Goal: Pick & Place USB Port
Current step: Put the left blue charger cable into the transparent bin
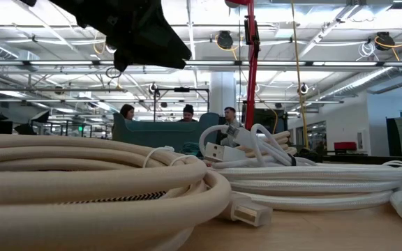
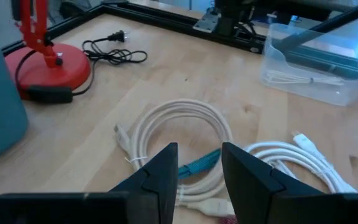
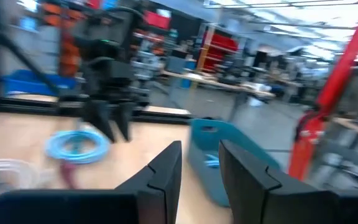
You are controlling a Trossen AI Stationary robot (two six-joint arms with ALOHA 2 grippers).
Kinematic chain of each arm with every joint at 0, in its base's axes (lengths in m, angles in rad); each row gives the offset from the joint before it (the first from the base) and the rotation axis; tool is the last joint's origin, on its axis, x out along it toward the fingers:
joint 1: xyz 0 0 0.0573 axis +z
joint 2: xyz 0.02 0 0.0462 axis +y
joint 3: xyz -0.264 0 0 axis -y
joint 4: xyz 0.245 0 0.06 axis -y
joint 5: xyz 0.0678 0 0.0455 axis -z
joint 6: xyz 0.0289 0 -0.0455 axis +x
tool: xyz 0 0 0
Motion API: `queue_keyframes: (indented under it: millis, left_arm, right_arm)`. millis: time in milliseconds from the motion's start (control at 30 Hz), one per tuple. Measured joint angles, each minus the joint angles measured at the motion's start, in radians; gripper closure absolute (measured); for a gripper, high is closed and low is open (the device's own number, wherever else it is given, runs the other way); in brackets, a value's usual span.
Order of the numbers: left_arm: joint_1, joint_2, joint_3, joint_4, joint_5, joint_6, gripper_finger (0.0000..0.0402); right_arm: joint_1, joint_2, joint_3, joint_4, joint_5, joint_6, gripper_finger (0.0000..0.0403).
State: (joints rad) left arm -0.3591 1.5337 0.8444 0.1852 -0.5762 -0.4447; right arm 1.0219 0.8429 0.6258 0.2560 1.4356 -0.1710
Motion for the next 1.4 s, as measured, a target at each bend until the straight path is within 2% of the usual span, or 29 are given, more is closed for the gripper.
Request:
queue_keyframes:
  millis: [33,100,233,333,500,633,733,833,1000,1167,1267,1400]
  left_arm:
    - [0.008,0.000,0.000,0.000,0.000,-0.005,0.0275]
    - [0.023,-0.001,0.000,0.002,0.001,-0.017,0.0275]
    - [0.056,-0.026,0.000,0.002,0.035,-0.026,0.0275]
    - [0.078,-0.064,0.000,-0.026,0.082,-0.005,0.0275]
    - [0.102,-0.200,0.000,-0.134,0.066,0.024,0.0275]
    - [0.104,-0.316,0.000,-0.155,-0.014,0.084,0.0275]
    - [0.104,-0.374,0.001,-0.146,-0.076,0.140,0.0275]
    - [0.104,-0.399,0.001,-0.154,-0.119,0.166,0.0275]
    - [0.109,-0.403,0.001,-0.241,-0.209,0.203,0.0275]
    - [0.129,-0.404,0.001,-0.267,-0.342,0.127,0.0275]
    - [0.142,-0.409,0.001,-0.269,-0.402,0.116,0.0275]
    - [0.157,-0.409,0.001,-0.272,-0.402,0.099,0.0275]
  right_arm:
    - [-0.040,0.000,-0.006,0.038,-0.022,-0.035,0.0303]
    - [-0.124,-0.001,-0.022,0.113,-0.136,-0.099,0.0304]
    - [-0.312,0.001,-0.045,0.242,-0.477,-0.167,0.0309]
    - [-0.450,0.002,-0.046,0.255,-0.680,-0.146,0.0314]
    - [-0.659,0.012,-0.046,0.257,-0.893,-0.081,0.0323]
    - [-0.811,0.017,-0.043,0.263,-1.023,-0.010,0.0325]
    - [-0.897,0.020,-0.042,0.263,-1.077,0.041,0.0325]
    - [-0.961,0.051,-0.041,0.265,-1.086,0.054,0.0325]
    - [-1.009,0.102,-0.041,0.324,-0.861,0.109,0.0325]
    - [-1.022,0.185,-0.041,0.387,-0.868,0.103,0.0325]
    - [-1.050,0.220,-0.041,0.414,-0.929,0.110,0.0325]
    - [-1.118,0.240,-0.041,0.415,-1.100,0.193,0.0325]
